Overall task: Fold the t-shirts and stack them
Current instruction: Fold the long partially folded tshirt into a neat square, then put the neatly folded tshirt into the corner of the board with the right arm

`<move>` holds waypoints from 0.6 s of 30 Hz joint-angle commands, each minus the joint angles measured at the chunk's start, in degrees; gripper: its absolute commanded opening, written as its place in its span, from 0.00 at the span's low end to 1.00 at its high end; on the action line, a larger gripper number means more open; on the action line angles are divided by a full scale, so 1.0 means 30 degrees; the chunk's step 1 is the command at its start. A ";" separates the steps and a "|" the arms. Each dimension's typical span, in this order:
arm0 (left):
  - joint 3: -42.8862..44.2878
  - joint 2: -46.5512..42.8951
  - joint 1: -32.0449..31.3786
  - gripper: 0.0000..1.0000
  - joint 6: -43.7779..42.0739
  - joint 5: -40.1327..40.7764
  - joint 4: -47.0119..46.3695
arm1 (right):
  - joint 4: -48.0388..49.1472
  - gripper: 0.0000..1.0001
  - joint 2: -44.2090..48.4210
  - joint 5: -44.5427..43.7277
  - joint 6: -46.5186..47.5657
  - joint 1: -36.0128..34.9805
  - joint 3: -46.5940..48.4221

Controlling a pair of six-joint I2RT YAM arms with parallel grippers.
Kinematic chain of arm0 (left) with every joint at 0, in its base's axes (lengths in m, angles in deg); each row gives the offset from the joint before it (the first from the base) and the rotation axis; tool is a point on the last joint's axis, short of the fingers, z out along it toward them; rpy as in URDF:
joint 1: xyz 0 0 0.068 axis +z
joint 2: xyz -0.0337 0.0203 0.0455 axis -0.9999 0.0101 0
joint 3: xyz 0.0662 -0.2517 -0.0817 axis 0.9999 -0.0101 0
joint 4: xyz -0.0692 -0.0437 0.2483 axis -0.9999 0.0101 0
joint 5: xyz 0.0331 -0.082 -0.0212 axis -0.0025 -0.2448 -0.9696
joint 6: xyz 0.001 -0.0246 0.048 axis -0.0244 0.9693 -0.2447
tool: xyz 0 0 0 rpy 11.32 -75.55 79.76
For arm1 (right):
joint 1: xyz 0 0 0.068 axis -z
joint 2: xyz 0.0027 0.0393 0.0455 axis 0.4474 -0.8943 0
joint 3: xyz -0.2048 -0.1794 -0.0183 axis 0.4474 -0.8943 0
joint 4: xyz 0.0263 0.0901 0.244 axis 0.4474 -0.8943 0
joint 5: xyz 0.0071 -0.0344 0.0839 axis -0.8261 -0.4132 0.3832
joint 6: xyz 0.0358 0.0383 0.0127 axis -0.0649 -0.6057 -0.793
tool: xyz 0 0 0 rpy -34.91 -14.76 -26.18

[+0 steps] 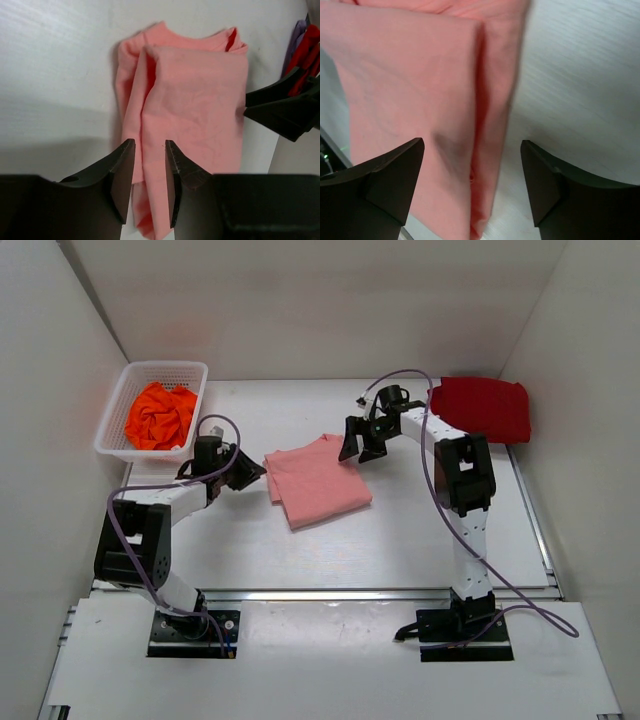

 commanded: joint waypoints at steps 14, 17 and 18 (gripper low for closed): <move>-0.1565 -0.5166 0.1608 0.40 0.0380 -0.0824 0.0969 | -0.3581 0.64 -0.2331 0.0218 0.0157 -0.3302 0.0069; -0.1593 -0.5930 0.1929 0.40 0.0408 -0.0676 0.1262 | -0.5632 0.00 -0.3123 -0.2583 0.0222 -0.4006 0.1503; -0.1449 -0.6163 0.1989 0.40 0.0351 -0.0706 0.1466 | -0.6626 0.00 -0.3445 -0.4863 -0.0218 -0.4008 0.2264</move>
